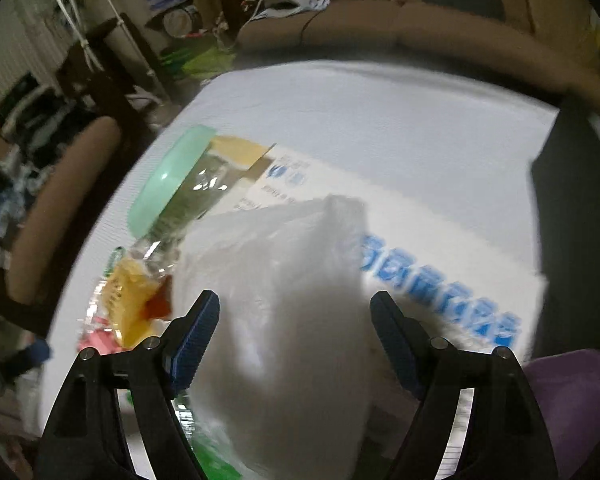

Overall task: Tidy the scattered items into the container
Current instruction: 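Grasp the clear plastic bag with the right gripper and lift it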

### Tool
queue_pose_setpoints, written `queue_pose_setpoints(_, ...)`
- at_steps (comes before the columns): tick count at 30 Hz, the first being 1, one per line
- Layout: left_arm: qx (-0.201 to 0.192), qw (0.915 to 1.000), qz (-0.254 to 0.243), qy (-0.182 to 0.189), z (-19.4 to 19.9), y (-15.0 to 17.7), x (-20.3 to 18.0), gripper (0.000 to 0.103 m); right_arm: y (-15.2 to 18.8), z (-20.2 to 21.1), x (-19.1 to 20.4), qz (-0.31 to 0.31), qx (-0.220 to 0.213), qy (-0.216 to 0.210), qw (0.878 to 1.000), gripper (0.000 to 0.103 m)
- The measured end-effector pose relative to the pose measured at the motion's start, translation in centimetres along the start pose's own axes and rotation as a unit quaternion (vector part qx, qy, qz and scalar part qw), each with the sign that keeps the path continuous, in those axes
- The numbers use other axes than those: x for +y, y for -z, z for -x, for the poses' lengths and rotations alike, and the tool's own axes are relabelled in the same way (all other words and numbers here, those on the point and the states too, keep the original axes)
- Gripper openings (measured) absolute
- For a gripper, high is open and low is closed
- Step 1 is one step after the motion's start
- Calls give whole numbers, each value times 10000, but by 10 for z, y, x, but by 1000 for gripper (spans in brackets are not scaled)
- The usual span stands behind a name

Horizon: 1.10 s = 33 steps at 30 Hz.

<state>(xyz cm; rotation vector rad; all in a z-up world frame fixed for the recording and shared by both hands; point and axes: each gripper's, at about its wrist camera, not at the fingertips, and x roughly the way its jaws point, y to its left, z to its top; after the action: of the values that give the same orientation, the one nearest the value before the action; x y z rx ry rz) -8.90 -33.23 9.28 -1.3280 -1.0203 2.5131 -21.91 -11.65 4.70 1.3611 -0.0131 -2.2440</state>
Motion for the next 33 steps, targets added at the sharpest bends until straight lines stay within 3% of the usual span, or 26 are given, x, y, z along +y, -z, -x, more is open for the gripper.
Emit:
queue_pose_setpoints(1,29,10000,5,53,-2,0,-2,103,2,-3,-1,-16,35,-12,10000,78)
queue_pose_setpoints(5,75,9999,-51,60,-4,3,-9,103,5,1,5,175,-48,57,9998,37)
queue_pose_setpoints(8,104,9999,-84,24,-6,5,-11,103,5,17,16,338,-176,-106,9992,15)
queue_pose_setpoints(13,96,9999,-9,91,-6,6,-10,103,2,59,26,161,-553,-650,9962,9)
queue_pose_setpoints(18,-398,9961,191,762,21,2,-16,103,-17,122,31,195,-1017,-861,9909,8)
queue_pose_setpoints(21,-499,9944,123,924,24,0,-25,103,-27,160,26,257,-1214,-806,9890,8)
queue_pose_setpoints(26,-316,9952,-132,920,11,5,-53,103,-37,224,5,285,-1631,-557,9846,7)
queue_pose_setpoints(33,-208,9928,-824,839,-4,22,-110,103,-61,337,-15,612,-2300,-50,9713,8)
